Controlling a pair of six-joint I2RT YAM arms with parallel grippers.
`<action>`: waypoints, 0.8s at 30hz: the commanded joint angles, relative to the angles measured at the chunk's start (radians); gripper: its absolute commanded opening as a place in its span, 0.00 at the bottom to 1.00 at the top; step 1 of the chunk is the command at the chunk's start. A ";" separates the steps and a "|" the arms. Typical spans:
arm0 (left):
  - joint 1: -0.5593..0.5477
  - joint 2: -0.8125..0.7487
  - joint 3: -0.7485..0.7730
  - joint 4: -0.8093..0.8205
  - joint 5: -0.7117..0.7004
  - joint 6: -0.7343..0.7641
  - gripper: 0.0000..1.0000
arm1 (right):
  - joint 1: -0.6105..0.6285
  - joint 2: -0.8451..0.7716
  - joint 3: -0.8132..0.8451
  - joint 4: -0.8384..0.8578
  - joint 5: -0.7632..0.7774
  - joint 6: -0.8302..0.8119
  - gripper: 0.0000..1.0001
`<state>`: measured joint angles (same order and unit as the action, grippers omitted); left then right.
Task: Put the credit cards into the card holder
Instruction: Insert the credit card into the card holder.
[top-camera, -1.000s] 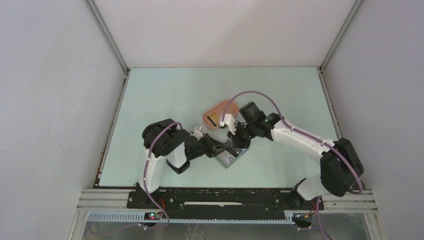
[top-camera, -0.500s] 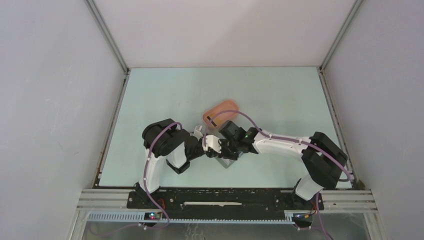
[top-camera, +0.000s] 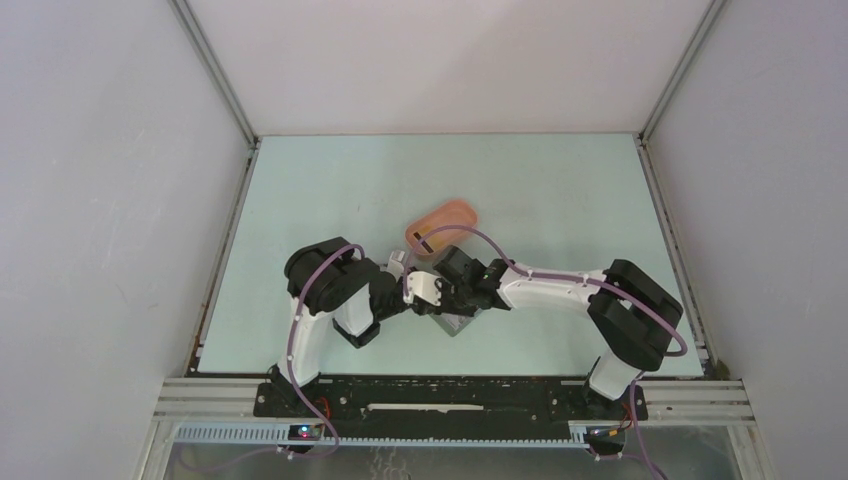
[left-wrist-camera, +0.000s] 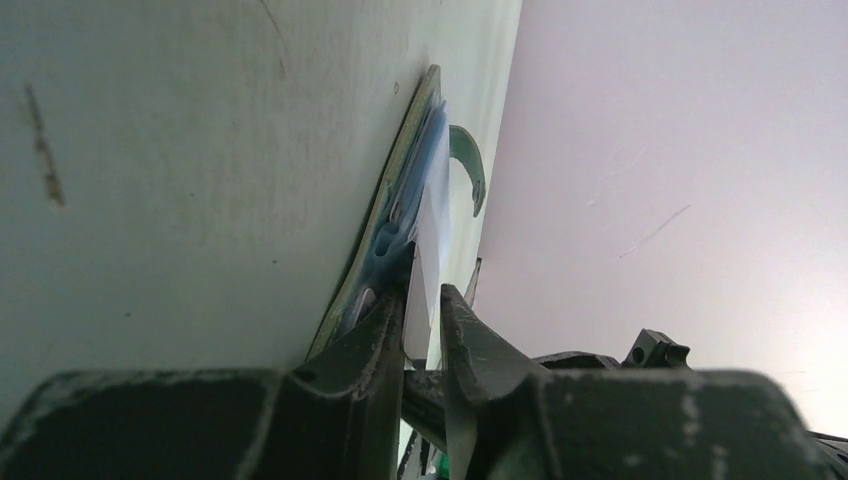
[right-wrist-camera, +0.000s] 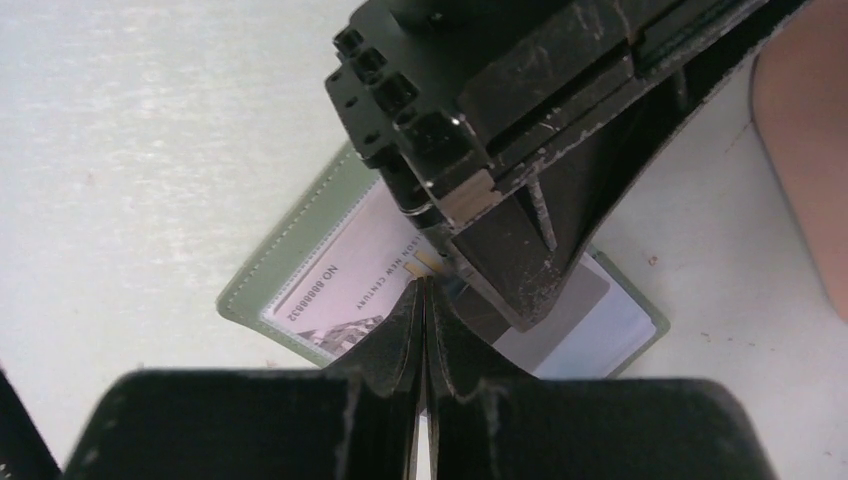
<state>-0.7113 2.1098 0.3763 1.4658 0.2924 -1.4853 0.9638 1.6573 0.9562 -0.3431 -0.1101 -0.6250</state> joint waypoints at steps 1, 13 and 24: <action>0.002 0.014 0.022 0.027 0.001 0.022 0.24 | 0.009 0.001 -0.005 0.035 0.064 -0.025 0.08; 0.003 0.008 0.018 0.026 -0.002 0.022 0.30 | -0.031 -0.001 -0.009 0.036 0.110 -0.038 0.08; 0.004 -0.007 0.006 0.023 -0.008 0.029 0.32 | -0.091 -0.014 -0.008 0.026 0.126 -0.035 0.09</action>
<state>-0.7086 2.1098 0.3771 1.4780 0.2916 -1.4857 0.9031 1.6596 0.9504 -0.3359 -0.0113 -0.6491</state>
